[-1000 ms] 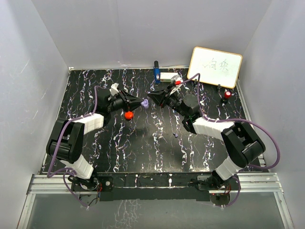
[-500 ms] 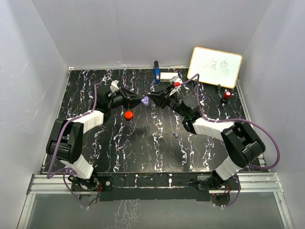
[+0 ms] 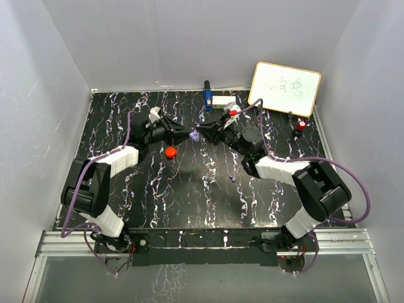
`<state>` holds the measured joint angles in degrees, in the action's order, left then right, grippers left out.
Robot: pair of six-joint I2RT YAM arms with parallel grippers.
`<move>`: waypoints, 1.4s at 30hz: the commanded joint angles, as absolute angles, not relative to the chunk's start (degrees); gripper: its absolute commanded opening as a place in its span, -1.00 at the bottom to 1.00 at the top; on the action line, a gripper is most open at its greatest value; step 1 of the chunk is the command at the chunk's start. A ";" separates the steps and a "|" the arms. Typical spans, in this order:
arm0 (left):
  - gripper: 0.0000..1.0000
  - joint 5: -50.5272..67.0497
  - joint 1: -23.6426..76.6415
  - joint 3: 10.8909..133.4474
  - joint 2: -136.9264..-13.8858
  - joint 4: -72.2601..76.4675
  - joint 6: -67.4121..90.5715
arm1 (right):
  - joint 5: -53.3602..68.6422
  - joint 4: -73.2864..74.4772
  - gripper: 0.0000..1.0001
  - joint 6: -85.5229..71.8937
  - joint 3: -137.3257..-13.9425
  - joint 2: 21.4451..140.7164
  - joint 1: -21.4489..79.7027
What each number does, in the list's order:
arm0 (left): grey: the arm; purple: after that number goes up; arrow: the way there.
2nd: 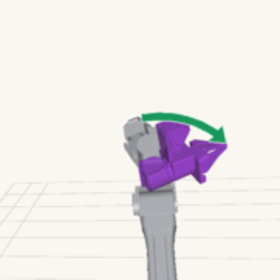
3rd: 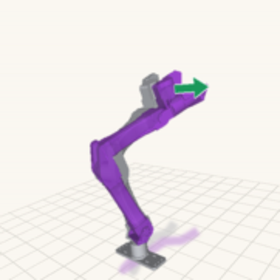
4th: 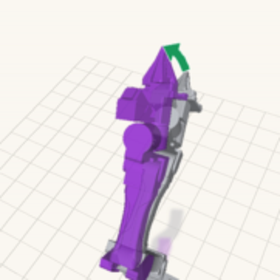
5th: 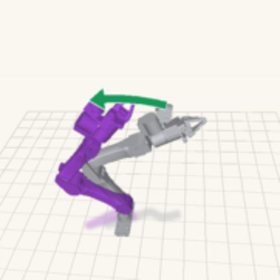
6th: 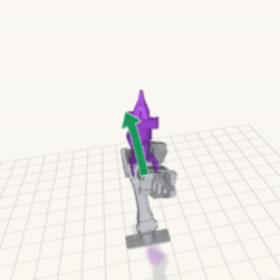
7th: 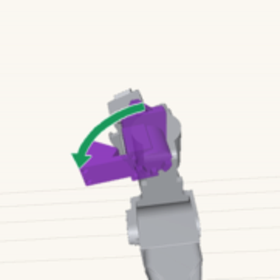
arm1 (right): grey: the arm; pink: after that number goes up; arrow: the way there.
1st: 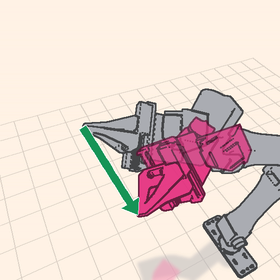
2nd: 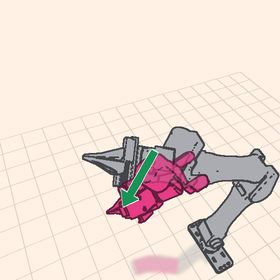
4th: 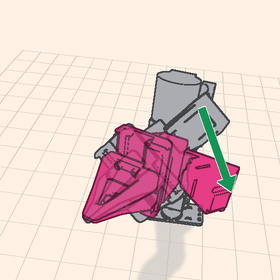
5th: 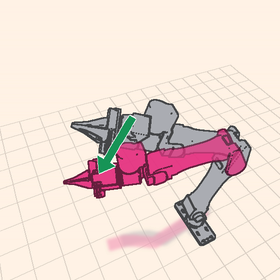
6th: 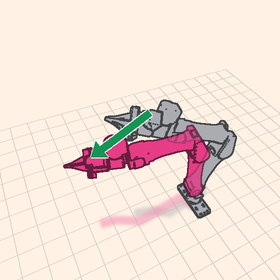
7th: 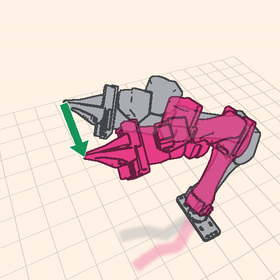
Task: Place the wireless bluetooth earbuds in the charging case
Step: Place the earbud in the charging case.
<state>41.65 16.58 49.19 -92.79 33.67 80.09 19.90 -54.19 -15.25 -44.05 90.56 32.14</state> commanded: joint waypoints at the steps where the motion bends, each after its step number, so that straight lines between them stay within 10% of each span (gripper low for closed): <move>1: -1.00 43.62 17.24 51.07 -88.31 32.69 80.12 | 20.45 -56.95 -1.00 -14.50 -43.96 90.89 32.03; 42: -1.00 43.44 17.36 52.38 -87.34 32.30 80.27 | 21.40 -56.16 -1.00 -14.47 -43.43 91.14 32.04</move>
